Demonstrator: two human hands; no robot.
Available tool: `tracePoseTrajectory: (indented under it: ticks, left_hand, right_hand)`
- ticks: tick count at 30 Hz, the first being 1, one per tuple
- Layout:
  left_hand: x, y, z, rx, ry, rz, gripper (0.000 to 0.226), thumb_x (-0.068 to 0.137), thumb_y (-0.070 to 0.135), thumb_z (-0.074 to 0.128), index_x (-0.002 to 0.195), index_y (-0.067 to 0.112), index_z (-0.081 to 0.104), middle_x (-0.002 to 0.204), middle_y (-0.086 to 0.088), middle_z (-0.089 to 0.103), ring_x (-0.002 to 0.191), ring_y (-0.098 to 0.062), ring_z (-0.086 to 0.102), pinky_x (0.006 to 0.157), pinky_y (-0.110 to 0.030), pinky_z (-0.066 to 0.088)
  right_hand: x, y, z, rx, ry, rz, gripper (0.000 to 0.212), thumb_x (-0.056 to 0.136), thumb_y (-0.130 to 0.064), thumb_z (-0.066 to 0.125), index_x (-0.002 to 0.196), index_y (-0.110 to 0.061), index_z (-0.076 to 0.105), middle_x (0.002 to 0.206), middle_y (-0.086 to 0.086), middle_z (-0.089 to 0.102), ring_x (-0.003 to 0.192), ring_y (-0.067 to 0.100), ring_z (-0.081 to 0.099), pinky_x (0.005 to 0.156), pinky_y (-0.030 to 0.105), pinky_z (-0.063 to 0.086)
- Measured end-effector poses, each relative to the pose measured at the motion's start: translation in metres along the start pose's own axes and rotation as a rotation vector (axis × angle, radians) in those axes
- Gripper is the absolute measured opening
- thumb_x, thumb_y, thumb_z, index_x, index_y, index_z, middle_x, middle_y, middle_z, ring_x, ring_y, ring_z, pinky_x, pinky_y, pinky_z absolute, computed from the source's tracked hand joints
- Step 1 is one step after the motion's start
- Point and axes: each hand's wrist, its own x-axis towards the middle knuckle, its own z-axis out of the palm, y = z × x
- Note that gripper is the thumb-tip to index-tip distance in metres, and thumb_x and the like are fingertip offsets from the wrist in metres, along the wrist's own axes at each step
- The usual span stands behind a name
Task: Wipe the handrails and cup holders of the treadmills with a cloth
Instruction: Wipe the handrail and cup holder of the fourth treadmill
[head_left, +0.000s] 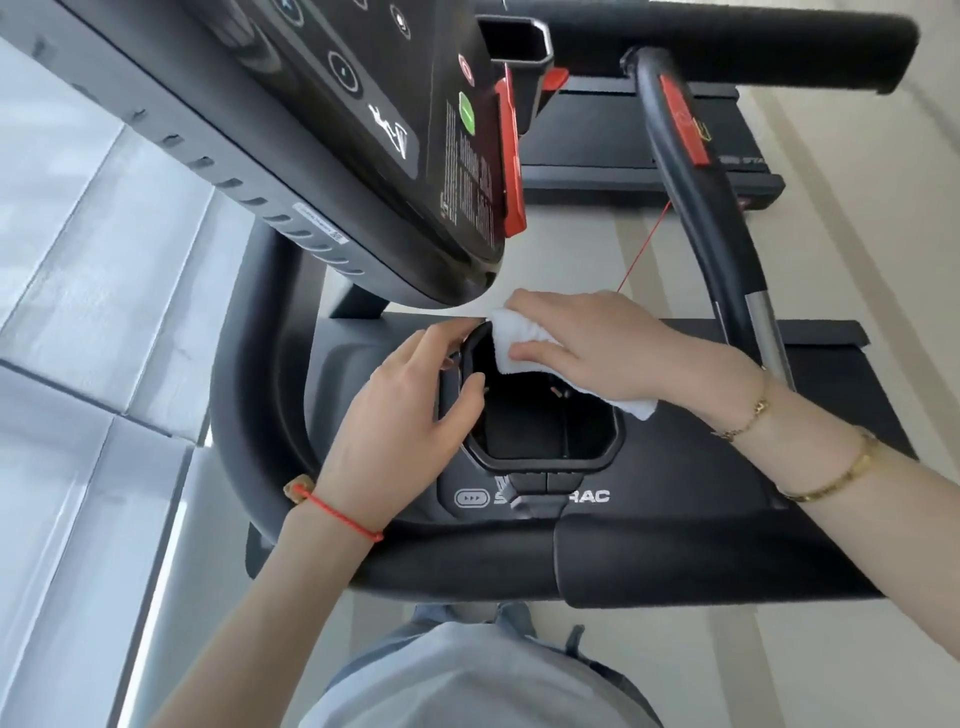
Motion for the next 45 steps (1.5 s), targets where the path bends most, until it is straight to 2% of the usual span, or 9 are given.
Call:
tracePoseTrajectory:
  ticks: [4, 8, 14, 20, 28, 35, 40, 43, 45]
  left_hand:
    - [0.000, -0.004, 0.000, 0.040, -0.002, 0.006, 0.046, 0.091, 0.045, 0.050, 0.136, 0.035, 0.048, 0.113, 0.018, 0.059, 0.104, -0.002, 0.058, 0.091, -0.026, 0.050]
    - [0.000, -0.003, 0.000, 0.061, 0.007, -0.003, 0.045, 0.091, 0.045, 0.051, 0.135, 0.036, 0.048, 0.111, 0.022, 0.056, 0.103, 0.008, 0.055, 0.090, -0.020, 0.048]
    - [-0.003, 0.005, -0.002, 0.077, 0.023, -0.037, 0.041, 0.093, 0.036, 0.058, 0.131, 0.023, 0.056, 0.115, 0.016, 0.058, 0.102, -0.001, 0.059, 0.092, -0.032, 0.050]
    - [-0.023, 0.020, -0.008, 0.107, 0.102, -0.132, 0.041, 0.090, 0.050, 0.055, 0.124, 0.027, 0.059, 0.115, 0.016, 0.061, 0.104, -0.003, 0.060, 0.089, -0.036, 0.052]
    - [-0.054, 0.031, -0.001, 0.194, 0.227, -0.244, 0.031, 0.094, 0.038, 0.057, 0.123, 0.026, 0.060, 0.111, 0.016, 0.060, 0.102, -0.003, 0.060, 0.088, -0.035, 0.053]
    - [-0.060, 0.046, 0.008, 0.219, 0.257, -0.269, 0.033, 0.093, 0.042, 0.057, 0.122, 0.026, 0.062, 0.107, 0.017, 0.061, 0.100, -0.003, 0.061, 0.083, -0.031, 0.053]
    - [-0.054, 0.050, 0.014, 0.246, 0.219, -0.276, 0.042, 0.094, 0.041, 0.054, 0.134, 0.028, 0.054, 0.112, 0.019, 0.059, 0.096, 0.002, 0.057, 0.083, -0.025, 0.051]
    - [-0.048, 0.049, 0.016, 0.231, 0.194, -0.280, 0.049, 0.095, 0.036, 0.053, 0.143, 0.032, 0.046, 0.115, 0.019, 0.059, 0.099, 0.003, 0.055, 0.085, -0.024, 0.050]
    - [-0.044, 0.046, 0.015, 0.225, 0.168, -0.269, 0.051, 0.094, 0.035, 0.051, 0.145, 0.030, 0.044, 0.120, 0.013, 0.061, 0.104, -0.001, 0.057, 0.089, -0.029, 0.051]
  right_hand:
    - [-0.022, 0.006, 0.011, 0.225, 0.110, 0.107, 0.029, 0.099, -0.041, 0.043, 0.123, -0.024, 0.046, 0.109, -0.009, 0.055, 0.089, 0.024, 0.055, 0.074, 0.038, 0.039]
    - [-0.040, 0.012, 0.018, 0.316, 0.133, 0.127, 0.032, 0.100, -0.041, 0.039, 0.129, -0.027, 0.038, 0.118, -0.008, 0.049, 0.092, 0.022, 0.053, 0.076, 0.035, 0.033]
    - [0.013, 0.000, 0.003, -0.023, -0.010, -0.124, 0.034, 0.101, -0.042, 0.040, 0.127, -0.021, 0.041, 0.117, -0.005, 0.058, 0.081, 0.025, 0.054, 0.068, 0.038, 0.038]
    - [0.010, 0.014, 0.006, 0.066, 0.011, -0.215, 0.043, 0.100, -0.042, 0.043, 0.139, -0.029, 0.034, 0.136, -0.012, 0.050, 0.101, 0.023, 0.056, 0.077, 0.036, 0.039]
    - [0.032, 0.006, 0.000, -0.025, -0.009, -0.511, 0.028, 0.099, -0.034, 0.047, 0.125, -0.023, 0.045, 0.109, -0.008, 0.058, 0.081, 0.026, 0.056, 0.061, 0.032, 0.031]
    - [0.035, -0.007, -0.006, -0.189, 0.013, -0.734, 0.028, 0.095, -0.017, 0.054, 0.121, -0.027, 0.051, 0.124, -0.013, 0.054, 0.111, 0.013, 0.053, 0.071, 0.028, 0.048]
    - [0.023, -0.002, -0.001, -0.051, 0.018, -0.537, 0.035, 0.098, -0.032, 0.050, 0.132, -0.026, 0.043, 0.129, -0.007, 0.054, 0.106, 0.025, 0.058, 0.075, 0.043, 0.050]
    - [0.012, 0.007, 0.001, 0.035, 0.030, -0.277, 0.035, 0.097, -0.041, 0.047, 0.126, -0.022, 0.044, 0.100, 0.000, 0.061, 0.091, 0.035, 0.059, 0.073, 0.040, 0.042]
    - [0.000, 0.013, 0.001, 0.065, 0.050, -0.158, 0.032, 0.097, -0.042, 0.047, 0.117, -0.017, 0.048, 0.077, -0.005, 0.050, 0.082, 0.033, 0.055, 0.067, 0.037, 0.033]
